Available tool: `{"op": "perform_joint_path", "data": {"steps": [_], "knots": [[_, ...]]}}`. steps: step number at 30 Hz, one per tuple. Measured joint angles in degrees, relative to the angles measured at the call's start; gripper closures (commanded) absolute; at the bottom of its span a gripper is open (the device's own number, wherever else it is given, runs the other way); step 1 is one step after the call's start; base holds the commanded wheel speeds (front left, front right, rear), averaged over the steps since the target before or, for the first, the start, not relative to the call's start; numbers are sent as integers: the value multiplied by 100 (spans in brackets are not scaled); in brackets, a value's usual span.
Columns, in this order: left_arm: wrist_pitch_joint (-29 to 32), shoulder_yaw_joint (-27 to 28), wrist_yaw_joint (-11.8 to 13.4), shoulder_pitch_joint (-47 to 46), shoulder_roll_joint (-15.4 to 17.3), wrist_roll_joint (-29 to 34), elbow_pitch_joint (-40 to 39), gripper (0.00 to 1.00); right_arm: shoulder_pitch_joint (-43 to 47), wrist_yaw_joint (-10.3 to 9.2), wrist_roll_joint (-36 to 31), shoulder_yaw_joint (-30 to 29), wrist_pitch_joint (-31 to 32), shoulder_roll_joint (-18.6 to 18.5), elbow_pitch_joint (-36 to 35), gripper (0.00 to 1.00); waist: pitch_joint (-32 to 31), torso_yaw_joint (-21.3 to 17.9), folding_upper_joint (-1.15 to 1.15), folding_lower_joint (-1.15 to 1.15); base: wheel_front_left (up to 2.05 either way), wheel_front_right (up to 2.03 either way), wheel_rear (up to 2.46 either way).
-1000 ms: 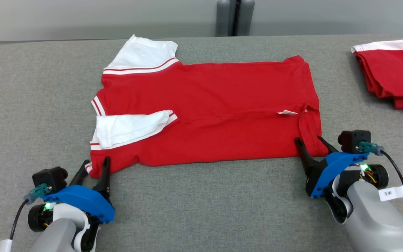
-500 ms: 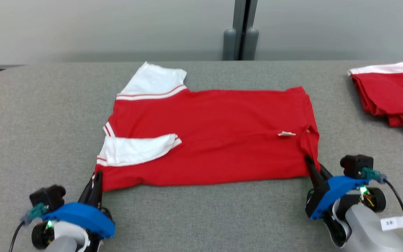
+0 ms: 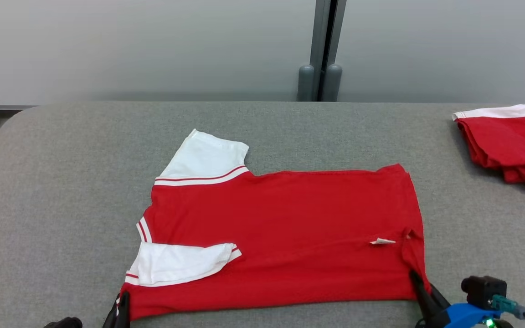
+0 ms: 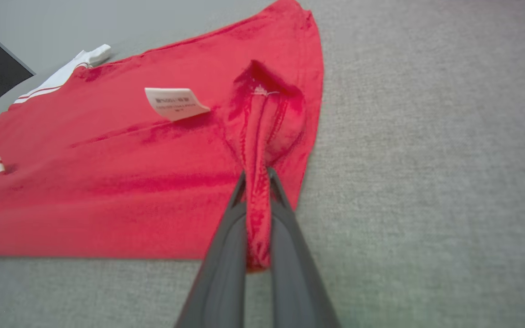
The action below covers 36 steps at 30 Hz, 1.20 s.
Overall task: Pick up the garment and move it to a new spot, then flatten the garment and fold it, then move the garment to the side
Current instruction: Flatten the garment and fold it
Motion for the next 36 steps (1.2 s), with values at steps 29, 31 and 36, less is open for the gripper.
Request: {"op": "perform_joint_path", "data": {"steps": [29, 31, 36], "knots": [[-2, 1718, 187, -236, -567, 2465, -1448, 0, 249, -2, -1345, -1441, -205, 783, -2232, 0, -51, -273, 0, 1, 0, 0, 0], [-2, 1830, 136, -293, -621, 2661, -1463, 0, 209, -2, -1497, -1405, -257, 809, -2210, 0, -39, -277, 0, 1, 0, 0, 0], [-2, 1973, 56, -364, -720, 3185, -1412, 0, 157, -2, -1760, -1298, -304, 870, -2147, 0, -6, -292, 1, 1, 0, 0, 0]]}}
